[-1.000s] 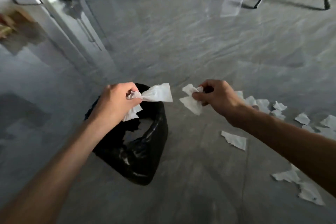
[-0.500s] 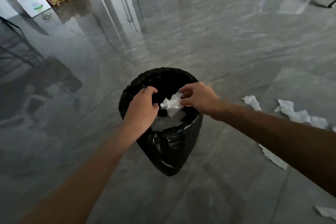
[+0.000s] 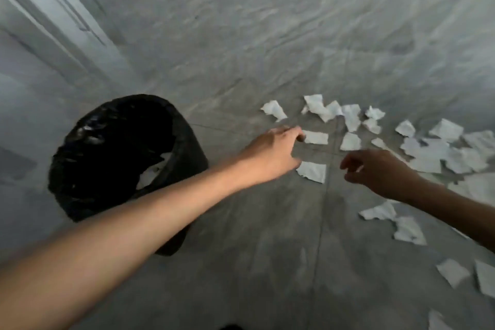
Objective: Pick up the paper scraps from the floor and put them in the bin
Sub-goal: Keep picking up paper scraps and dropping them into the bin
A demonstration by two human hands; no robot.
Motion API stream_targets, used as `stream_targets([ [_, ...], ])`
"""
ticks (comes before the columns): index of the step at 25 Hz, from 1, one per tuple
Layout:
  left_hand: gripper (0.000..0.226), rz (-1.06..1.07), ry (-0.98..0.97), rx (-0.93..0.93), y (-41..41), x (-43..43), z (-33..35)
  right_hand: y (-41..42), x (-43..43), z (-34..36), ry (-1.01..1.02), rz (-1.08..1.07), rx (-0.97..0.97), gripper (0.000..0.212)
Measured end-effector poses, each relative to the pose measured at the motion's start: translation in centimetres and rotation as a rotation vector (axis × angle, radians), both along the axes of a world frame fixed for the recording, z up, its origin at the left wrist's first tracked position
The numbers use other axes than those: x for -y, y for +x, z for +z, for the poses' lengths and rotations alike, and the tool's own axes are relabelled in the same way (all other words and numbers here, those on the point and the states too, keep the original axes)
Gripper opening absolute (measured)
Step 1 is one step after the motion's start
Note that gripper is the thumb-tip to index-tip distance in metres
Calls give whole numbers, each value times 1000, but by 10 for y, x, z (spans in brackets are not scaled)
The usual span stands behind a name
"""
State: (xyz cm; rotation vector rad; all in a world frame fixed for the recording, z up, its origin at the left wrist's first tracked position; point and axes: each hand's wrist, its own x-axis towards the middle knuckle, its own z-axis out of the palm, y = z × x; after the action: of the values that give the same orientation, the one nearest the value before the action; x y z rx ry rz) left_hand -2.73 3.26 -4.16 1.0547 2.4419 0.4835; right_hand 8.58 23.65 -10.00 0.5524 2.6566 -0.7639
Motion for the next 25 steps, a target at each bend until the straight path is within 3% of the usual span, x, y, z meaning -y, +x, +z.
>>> stream_targets([
  [3, 48, -198, -139, 30, 16, -34, -31, 75, -31, -57, 256, -65, 215, 39],
  [5, 52, -278, -242, 41, 22, -47, -56, 102, -34, -85, 299, -111, 184, 44],
  [11, 62, -325, -443, -151, 21, -75, -129, 96, -35, -101, 219, -120, -112, 9],
  [14, 42, -265, -332, -170, 13, -74, -159, 112, -53, -85, 161, -282, -317, 9],
  [17, 15, -189, -166, -114, 12, -68, -170, 141, -49, -86, 188, -187, -181, 9],
  [20, 14, -244, -58, -158, 22, -88, -166, 152, -37, -103, 110, -100, -36, 9],
  [23, 15, -359, 96, -194, 38, -140, -160, 150, -43, -104, -52, -220, -104, 9],
  [25, 13, -440, 82, -210, 45, -174, -164, 152, -49, -104, -74, -322, -156, 14],
])
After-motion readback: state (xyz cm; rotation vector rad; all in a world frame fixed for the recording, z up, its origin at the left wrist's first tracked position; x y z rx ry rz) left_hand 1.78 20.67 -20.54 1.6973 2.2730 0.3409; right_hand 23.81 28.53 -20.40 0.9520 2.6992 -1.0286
